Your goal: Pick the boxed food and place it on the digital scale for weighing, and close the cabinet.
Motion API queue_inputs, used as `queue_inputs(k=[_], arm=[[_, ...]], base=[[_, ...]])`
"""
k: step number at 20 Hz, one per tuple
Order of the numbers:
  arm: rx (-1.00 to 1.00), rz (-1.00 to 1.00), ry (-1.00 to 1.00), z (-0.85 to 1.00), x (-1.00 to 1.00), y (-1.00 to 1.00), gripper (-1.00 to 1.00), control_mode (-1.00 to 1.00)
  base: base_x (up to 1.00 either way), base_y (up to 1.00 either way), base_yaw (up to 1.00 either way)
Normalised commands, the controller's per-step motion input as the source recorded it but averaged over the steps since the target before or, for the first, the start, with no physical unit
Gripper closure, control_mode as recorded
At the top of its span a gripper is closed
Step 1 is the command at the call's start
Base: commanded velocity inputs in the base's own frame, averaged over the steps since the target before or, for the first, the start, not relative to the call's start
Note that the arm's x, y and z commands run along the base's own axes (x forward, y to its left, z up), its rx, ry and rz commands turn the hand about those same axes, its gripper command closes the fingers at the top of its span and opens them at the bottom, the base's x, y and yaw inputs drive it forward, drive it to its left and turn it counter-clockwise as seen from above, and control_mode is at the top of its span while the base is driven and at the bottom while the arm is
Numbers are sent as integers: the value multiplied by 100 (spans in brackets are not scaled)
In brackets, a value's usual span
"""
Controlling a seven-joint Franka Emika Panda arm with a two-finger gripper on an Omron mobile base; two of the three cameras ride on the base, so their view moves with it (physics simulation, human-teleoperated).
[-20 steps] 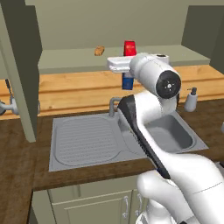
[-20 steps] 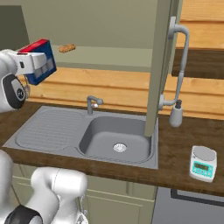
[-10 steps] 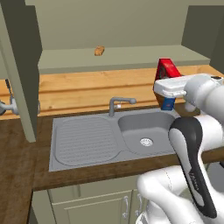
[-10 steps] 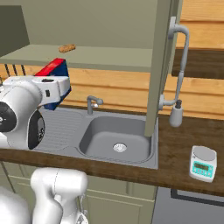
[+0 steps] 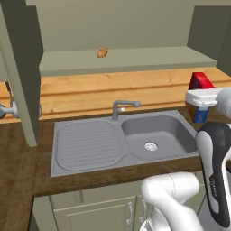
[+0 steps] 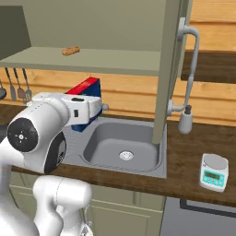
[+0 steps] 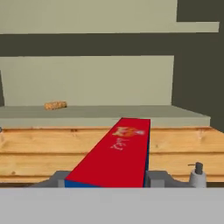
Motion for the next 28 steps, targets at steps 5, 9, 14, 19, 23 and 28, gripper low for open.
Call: queue_inputs(k=[5,9,14,19,23,28], arm=[[1,-4,-1,-45,44,-40,100,-100],[0,0,0,-50,75,-27,100,-100],[0,0,-5,-50,79,-7,100,-100],[0,0,-3,-30,39,-44,100,-100],[3,0,3,-15,9,-65,100,-100],[1,0,13,-5,-3,-63,100,-100]], base=[[0,0,0],[0,0,0],[0,0,0],[0,0,0],[0,0,0],[0,0,0]])
